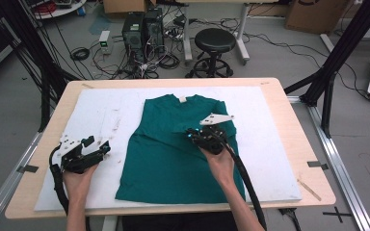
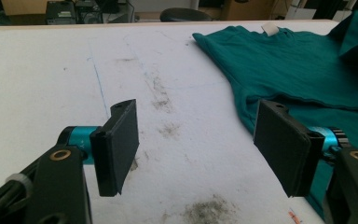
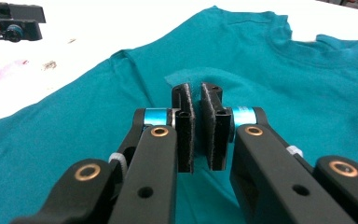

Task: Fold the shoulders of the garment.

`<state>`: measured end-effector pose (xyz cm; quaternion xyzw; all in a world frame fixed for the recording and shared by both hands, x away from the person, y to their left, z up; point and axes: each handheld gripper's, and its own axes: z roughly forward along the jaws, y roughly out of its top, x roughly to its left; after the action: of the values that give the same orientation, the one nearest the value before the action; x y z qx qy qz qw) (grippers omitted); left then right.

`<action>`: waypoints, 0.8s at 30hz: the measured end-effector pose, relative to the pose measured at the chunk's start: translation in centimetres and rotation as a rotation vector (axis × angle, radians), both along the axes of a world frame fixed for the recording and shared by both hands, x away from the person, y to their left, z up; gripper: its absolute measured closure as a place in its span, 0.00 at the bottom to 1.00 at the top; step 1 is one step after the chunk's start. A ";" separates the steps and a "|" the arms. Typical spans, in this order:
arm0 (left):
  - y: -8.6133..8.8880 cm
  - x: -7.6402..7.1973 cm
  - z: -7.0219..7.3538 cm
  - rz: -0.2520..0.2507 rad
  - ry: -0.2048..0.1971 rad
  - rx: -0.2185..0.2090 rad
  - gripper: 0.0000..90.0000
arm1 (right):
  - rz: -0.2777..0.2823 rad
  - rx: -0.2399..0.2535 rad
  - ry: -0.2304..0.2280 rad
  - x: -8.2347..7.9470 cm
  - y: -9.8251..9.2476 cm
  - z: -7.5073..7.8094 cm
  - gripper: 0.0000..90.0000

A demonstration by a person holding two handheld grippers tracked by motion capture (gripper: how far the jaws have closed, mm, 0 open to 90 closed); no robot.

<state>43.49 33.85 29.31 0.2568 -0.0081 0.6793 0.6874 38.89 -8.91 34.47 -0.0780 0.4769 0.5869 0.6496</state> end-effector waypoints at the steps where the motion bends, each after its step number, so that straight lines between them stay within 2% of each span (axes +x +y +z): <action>1: 0.0 0.0 0.0 -0.002 0.000 0.000 0.34 | -0.006 0.000 -0.004 0.1 0.3 0.0 0.95; 12: 0.1 0.0 0.0 -0.004 0.001 -0.001 0.34 | 0.012 -0.035 0.025 1.3 4.0 -0.2 0.95; 16: 0.1 0.0 0.0 -0.005 0.001 -0.002 0.34 | -0.021 -0.056 0.028 2.1 5.5 -0.3 0.95; 22: 0.0 0.0 0.0 -0.001 -0.001 -0.003 0.34 | -0.016 -0.092 0.033 2.3 7.0 -0.7 0.95; 24: 0.0 0.0 0.0 -0.001 0.000 -0.001 0.34 | -0.029 -0.100 0.033 2.5 7.2 -0.7 0.95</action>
<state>43.50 33.85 29.31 0.2565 -0.0079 0.6789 0.6879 41.41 -1.68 33.72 -0.0938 0.5176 0.5541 0.6452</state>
